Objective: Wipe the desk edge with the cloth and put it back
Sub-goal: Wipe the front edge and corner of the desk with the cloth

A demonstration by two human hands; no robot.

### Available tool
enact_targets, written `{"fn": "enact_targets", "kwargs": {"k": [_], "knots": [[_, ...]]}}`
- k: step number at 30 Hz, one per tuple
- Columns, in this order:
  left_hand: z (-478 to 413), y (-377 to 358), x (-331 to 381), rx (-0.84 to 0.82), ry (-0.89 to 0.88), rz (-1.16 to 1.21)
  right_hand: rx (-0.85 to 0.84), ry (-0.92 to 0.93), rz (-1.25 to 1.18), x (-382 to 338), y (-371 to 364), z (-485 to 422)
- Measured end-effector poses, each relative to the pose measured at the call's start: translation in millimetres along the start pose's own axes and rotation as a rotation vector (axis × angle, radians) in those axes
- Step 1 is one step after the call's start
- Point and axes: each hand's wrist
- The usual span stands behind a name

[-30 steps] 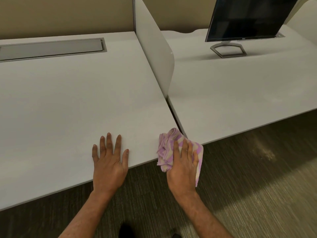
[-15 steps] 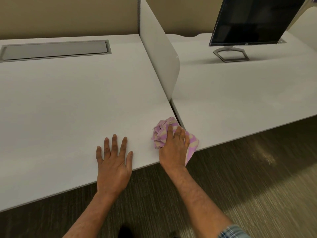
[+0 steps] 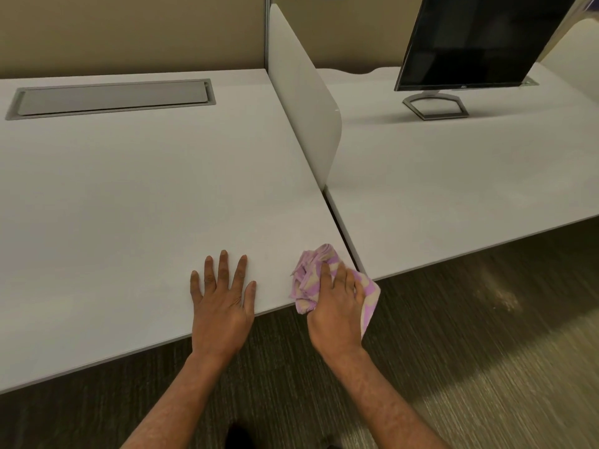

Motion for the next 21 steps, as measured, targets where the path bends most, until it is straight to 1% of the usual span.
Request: {"fn": "enact_targets", "kwargs": {"k": [4, 7, 8, 10, 12, 13, 14, 16, 18, 19, 21], "knots": [[0, 2, 0, -0.018, 0.000, 0.018, -0.074, 0.012, -0.040, -2, 10, 6], [3, 6, 3, -0.015, -0.031, 0.094, -0.097, 0.064, -0.145, -6, 13, 12], [5, 7, 6, 0.014, -0.038, 0.164, -0.094, 0.086, -0.202, -8, 14, 15], [11, 11, 15, 0.112, -0.007, 0.385, -0.146, 0.075, -0.352, -14, 22, 22], [20, 21, 27, 0.199, 0.109, 0.652, -0.209, 0.035, -0.496, -21, 32, 29], [25, 27, 33, 0.242, 0.184, 0.774, -0.209, 0.032, -0.553, -23, 37, 32], [29, 35, 38, 0.292, 0.255, 0.870, -0.191, 0.047, -0.597, -26, 42, 37], [35, 49, 46, 0.373, 0.347, 0.975, -0.142, 0.115, -0.643, -33, 51, 45], [38, 62, 51, 0.371, 0.398, 1.072, -0.086, 0.198, -0.655, -38, 53, 48], [37, 69, 52, 0.337, 0.426, 1.149, -0.068, 0.232, -0.664, -40, 52, 49], [36, 82, 56, 0.215, 0.488, 1.325, -0.049, 0.295, -0.648, -42, 49, 50]]}}
Point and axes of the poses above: each hand's wrist, its own z-axis away from the middle knuckle, its own y-axis out of the back of the hand, x = y × z, and after that the axes turned 13 degrees about -y, right-handed
